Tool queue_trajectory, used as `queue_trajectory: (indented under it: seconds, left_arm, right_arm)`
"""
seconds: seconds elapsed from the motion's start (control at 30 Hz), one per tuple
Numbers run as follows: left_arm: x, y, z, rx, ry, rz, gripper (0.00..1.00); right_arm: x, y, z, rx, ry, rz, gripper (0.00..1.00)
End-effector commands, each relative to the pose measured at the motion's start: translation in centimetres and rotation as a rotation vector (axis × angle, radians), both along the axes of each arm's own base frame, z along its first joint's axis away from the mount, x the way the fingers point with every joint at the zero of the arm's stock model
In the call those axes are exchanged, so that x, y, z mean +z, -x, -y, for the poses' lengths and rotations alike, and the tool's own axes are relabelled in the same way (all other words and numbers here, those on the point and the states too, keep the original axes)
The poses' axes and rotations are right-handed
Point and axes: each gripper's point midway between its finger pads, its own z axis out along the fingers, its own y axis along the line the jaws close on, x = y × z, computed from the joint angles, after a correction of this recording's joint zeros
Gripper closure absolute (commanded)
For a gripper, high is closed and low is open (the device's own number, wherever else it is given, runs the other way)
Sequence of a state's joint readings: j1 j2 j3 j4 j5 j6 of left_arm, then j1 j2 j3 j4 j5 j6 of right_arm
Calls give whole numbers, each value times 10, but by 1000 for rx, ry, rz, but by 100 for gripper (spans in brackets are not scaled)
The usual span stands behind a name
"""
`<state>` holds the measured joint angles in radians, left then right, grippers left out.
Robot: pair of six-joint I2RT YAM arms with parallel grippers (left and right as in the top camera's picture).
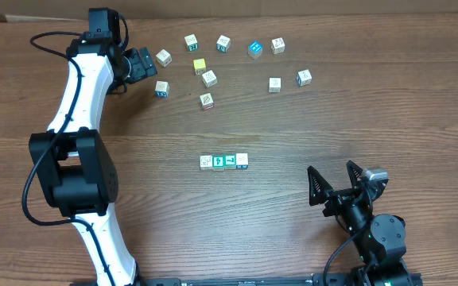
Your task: Form a circle
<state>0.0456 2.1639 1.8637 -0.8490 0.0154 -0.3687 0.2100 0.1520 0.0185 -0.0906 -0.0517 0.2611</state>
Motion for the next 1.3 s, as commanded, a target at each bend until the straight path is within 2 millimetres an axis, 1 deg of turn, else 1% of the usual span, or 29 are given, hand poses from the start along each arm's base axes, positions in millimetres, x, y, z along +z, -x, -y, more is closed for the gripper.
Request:
queue_trajectory:
  seconds: [0.0,0.57,0.63,0.77,0.83,1.27]
  left_arm:
    - [7,-3,4,10,11,18,0]
    - [7,-3,4,10,11,18,0]
    - [7,-3,4,10,11,18,0]
    - [7,-3,4,10,11,18,0]
    - [7,-3,4,10,11,18,1]
    - [7,-3,4,10,11,18,0]
  right_arm:
    - [-1,0,2,-10,7,10,0]
    - [4,0,2,-8,2,30,0]
    - [8,1,2,-8,-2,47,0]
    - [23,3,3,-8,-15,111,0]
    - [26,4,3,-8,-18,125,0]
    - [31,5,3,-7,-22,144,0]
